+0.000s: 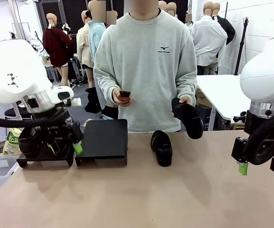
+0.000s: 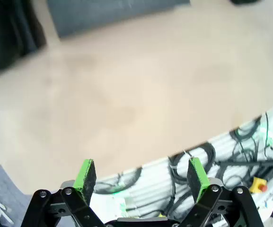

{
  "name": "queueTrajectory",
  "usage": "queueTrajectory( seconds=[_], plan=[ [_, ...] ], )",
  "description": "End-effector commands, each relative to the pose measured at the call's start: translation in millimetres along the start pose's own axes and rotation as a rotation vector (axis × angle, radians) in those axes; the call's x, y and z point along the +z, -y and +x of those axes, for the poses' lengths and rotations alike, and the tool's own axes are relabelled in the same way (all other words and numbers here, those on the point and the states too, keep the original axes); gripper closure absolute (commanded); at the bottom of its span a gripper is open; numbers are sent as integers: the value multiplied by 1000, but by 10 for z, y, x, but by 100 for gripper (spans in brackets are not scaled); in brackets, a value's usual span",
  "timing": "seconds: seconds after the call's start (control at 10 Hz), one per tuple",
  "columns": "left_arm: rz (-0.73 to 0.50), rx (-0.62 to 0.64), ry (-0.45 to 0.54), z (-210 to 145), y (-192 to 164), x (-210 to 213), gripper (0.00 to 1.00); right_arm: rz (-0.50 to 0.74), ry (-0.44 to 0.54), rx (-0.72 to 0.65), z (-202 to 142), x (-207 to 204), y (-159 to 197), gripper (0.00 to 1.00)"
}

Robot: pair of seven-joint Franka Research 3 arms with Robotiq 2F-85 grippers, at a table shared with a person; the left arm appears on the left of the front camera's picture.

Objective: Organize the shoes by placing them on the stand.
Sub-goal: Pick up one Shoe and place it in the middle of the table.

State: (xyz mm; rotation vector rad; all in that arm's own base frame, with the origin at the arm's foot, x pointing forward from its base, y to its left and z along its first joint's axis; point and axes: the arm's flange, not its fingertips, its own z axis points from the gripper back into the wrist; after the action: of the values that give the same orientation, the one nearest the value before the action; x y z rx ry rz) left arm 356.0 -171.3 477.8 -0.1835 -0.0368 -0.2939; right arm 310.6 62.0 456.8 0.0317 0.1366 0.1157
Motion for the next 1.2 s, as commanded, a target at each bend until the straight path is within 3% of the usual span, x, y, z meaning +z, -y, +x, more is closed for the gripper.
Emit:
queueTrajectory(
  seconds=[0.0, 0.1, 0.3, 0.4, 0.8, 1.1],
  plan=[
    [-54, 46, -49, -71, -7, -45, 0, 2, -7, 12, -5, 13, 7, 0],
    [-72, 52, -45, -129, 37, -80, 0, 2, -7, 12, -5, 13, 7, 0],
    [-37, 80, 83, -119, -34, 28, 0, 2, -7, 12, -5, 13, 7, 0],
    [-55, 29, -51, -92, 44, -96, 0, 2, -7, 12, -5, 13, 7, 0],
    [-55, 29, -51, -92, 44, -96, 0, 0, 0, 0, 0, 0, 0, 0],
    [-55, 29, -51, -92, 44, -96, 0, -44, -24, 71, 127, 36, -193, 0]
  ],
)
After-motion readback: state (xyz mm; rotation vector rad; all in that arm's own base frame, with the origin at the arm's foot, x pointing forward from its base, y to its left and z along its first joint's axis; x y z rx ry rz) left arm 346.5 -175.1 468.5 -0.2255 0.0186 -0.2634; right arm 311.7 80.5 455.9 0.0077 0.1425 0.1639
